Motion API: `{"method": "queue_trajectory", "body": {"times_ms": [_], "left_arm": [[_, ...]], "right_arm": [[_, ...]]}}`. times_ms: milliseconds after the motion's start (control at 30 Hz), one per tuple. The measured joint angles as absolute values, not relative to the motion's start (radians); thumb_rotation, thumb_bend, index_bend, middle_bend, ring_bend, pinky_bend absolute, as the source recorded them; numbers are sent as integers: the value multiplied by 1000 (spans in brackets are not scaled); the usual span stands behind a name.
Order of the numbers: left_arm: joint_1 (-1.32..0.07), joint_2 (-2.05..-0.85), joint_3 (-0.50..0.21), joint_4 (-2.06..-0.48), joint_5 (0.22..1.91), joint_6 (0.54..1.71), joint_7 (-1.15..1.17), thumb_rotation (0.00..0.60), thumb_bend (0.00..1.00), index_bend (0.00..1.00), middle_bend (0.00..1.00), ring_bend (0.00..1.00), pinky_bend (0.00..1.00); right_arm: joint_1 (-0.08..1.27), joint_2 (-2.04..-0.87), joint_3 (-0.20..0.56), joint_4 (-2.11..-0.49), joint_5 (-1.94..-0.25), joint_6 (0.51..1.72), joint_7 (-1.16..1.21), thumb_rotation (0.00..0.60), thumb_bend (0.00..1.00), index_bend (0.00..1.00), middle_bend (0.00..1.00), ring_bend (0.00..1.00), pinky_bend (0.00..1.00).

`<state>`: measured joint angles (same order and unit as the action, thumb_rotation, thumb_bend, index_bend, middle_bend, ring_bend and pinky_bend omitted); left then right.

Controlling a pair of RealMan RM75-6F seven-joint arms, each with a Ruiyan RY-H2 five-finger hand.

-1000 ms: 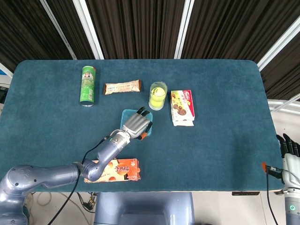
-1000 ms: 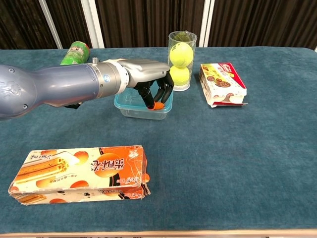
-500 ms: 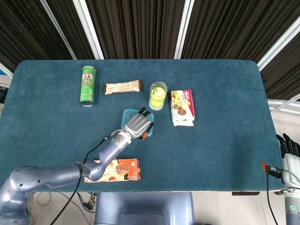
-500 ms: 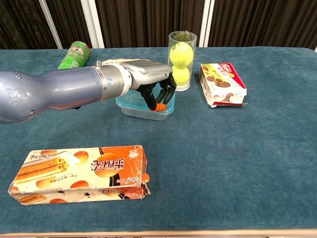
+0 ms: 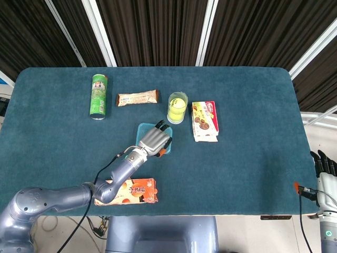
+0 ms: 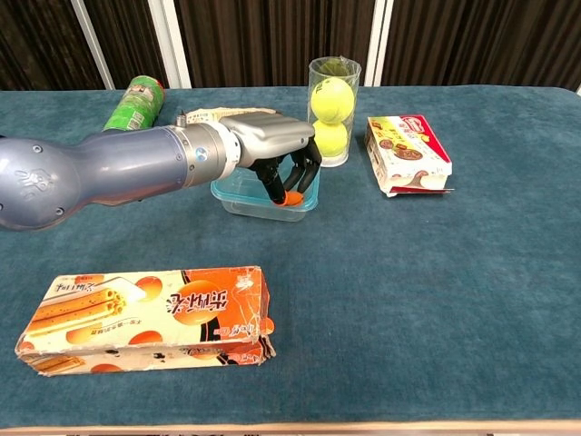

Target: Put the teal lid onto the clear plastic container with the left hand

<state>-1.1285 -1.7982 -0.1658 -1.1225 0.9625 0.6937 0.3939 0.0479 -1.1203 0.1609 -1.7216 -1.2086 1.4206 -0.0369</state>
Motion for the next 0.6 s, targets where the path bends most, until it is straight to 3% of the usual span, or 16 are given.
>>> {"method": "queue_trajectory", "body": {"times_ms": [600], "left_arm": [[-1113, -1822, -156, -1085, 996, 703, 403, 600, 438, 660, 616, 108, 0]], "right_arm": [[48, -1120, 161, -1723, -1207, 1420, -36, 600, 292, 101, 0, 0, 0]]}}
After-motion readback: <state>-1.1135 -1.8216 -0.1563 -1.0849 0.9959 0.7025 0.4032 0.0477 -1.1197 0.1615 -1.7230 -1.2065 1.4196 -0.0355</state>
